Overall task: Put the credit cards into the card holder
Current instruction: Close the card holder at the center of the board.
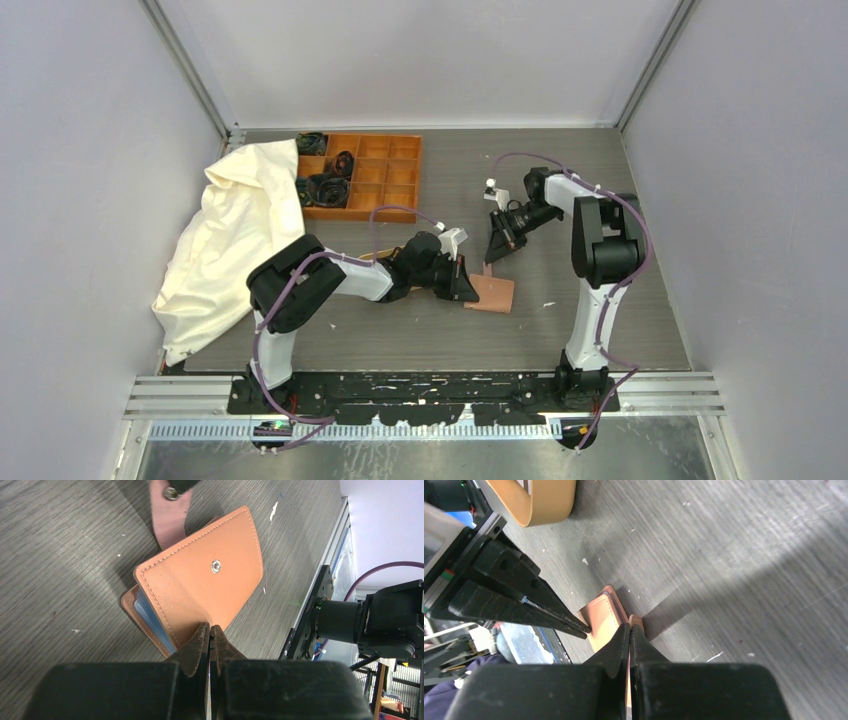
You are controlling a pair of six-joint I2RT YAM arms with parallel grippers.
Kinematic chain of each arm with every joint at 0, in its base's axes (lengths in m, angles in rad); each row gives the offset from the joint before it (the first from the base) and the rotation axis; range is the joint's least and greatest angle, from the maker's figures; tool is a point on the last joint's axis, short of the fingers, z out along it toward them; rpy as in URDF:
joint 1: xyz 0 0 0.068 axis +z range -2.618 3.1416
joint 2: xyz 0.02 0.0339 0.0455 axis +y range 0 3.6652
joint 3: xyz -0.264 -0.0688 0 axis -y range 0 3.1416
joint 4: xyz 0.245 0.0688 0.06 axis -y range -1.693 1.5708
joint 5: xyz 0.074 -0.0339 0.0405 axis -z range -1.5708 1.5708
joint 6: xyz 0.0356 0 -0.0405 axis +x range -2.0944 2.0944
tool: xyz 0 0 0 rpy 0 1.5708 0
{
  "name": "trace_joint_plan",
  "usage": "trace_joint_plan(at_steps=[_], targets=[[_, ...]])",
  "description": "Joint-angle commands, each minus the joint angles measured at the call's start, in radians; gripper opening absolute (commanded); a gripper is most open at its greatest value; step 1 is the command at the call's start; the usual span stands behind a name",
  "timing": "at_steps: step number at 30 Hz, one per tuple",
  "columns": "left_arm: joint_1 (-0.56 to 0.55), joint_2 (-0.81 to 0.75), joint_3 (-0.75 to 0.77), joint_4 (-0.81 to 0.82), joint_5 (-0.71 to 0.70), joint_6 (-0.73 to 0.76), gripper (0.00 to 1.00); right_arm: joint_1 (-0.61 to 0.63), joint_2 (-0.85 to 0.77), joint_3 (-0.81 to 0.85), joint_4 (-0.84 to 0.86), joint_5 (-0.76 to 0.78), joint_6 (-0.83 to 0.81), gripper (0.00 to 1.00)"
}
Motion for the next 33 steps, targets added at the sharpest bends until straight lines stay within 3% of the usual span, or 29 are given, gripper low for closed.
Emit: trace_joint_plan(at_steps=[1, 11, 19, 33], targets=[[0.001, 0.033, 0.0, -0.04, -0.034, 0.01, 0.0, -0.003, -0.171, -0.064, 0.006, 0.001, -0.101, 0.01], [0.001, 0.013, -0.018, -0.001, -0.016, -0.02, 0.0, 0.007, -0.366, -0.275, 0.015, 0.01, -0.44, 0.01], [-0.001, -0.012, -0.03, 0.044, 0.013, -0.052, 0.0, 0.08, -0.469, -0.39, 0.162, 0.148, -0.443, 0.01], [-0.022, -0.003, 0.006, 0.081, 0.025, -0.078, 0.0, 0.11, -0.508, -0.453, 0.178, 0.199, -0.51, 0.01]])
